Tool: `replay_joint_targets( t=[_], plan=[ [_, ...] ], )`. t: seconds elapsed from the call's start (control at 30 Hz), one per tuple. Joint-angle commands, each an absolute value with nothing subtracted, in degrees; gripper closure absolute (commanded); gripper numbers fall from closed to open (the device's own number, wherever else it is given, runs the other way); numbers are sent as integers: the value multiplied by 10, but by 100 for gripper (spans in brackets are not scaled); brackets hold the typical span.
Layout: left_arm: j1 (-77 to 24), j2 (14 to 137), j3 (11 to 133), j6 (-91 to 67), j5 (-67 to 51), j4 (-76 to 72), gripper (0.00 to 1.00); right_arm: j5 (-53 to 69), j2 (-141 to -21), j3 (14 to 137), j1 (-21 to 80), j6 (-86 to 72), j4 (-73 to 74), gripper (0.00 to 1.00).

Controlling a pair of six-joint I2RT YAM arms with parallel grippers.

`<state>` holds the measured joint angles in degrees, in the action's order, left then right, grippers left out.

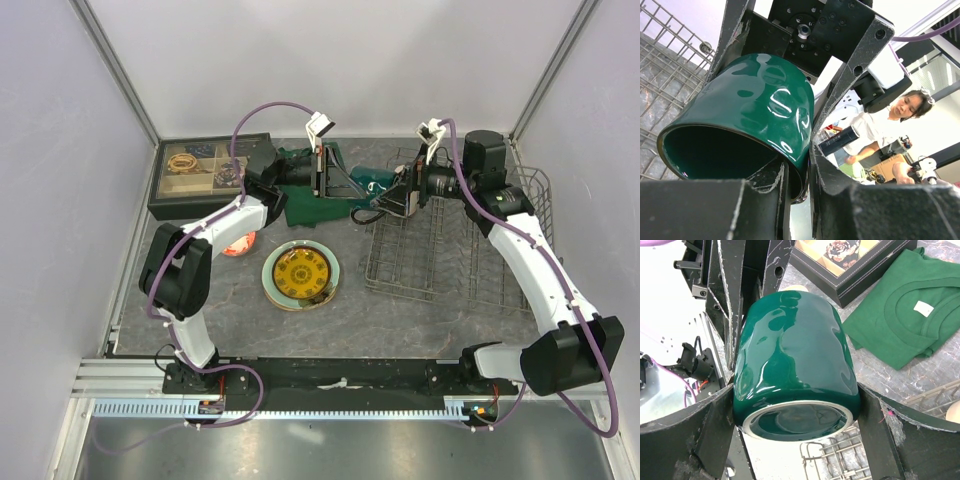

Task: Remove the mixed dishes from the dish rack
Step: Place the cup at the center of the board.

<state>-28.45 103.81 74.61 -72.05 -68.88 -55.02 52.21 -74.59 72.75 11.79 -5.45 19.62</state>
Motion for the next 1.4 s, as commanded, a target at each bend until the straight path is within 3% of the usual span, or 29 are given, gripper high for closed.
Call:
replay_joint_targets(
  t=[0.0,0.8,1.03,1.37],
  plan=[
    [-287,1012,743,-732,-679,-584,98,525,-742,733,112,-83,127,2],
    [-315,985,711,-676,-696,-565,98,553,-790,783,99,-177,83,2],
    [-317,979,710,-683,-701,-584,98,588,-804,743,99,-282,-39,2],
    [-317,953,700,-677,-708,-589,98,624,-831,737,90,-333,-90,2]
  ],
)
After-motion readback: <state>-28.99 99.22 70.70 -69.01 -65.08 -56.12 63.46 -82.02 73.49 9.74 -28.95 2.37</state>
